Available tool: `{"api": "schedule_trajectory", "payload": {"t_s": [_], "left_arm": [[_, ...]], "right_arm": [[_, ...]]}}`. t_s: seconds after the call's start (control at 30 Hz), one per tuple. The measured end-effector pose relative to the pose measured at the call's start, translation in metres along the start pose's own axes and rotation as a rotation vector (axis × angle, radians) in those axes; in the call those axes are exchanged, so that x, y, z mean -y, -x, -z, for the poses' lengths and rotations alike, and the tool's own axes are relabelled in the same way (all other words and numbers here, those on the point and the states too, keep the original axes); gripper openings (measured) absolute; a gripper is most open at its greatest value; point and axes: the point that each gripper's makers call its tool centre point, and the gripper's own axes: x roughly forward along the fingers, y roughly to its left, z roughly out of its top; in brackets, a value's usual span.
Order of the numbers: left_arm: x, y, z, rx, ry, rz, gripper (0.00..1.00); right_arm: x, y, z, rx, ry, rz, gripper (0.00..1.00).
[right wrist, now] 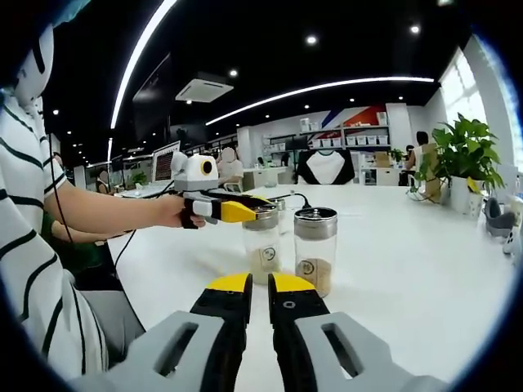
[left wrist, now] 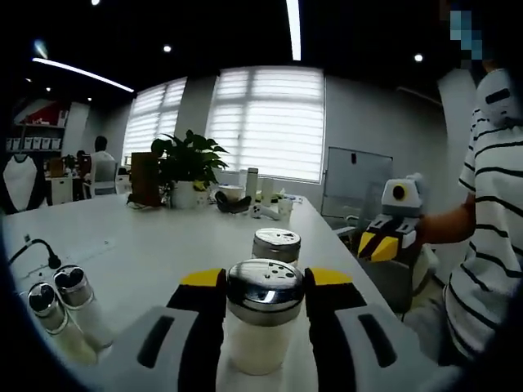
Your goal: Rotate the seasoning bottle until the label or dispensing opening points toward the visible target arrow and the bottle remains upright within the marked orientation range
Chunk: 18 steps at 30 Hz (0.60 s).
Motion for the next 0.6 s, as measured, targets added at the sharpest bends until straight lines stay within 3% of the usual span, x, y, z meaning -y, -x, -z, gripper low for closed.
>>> {"api": "schedule_trajectory", "payload": {"t_s": [0.1,0.37,0.5,0.6], "left_arm": [[-0.001,0.003,-0.005,0.022,0.004,-0.051,0.49],[0.005,0.013,-0.01,0.045,-0.02,-0.176,0.47],[0.008,0.013,-0.008,0.065,0.017,-0.199,0.47],[-0.005,0.017,-0.006,0.073,0.007,-0.299,0.47]], "right_arm": [[0.0,0.0,0.001,-0.002,-0.002,0.002,0.05],[0.0,0.001,-0.002,0.014,-0.006,0.015,0.05],[0.001,0.002,-0.003,0.019,-0.008,0.027,0.05],[0.001,0.002,-0.004,0.018,-0.006,0.034,0.05]]}}
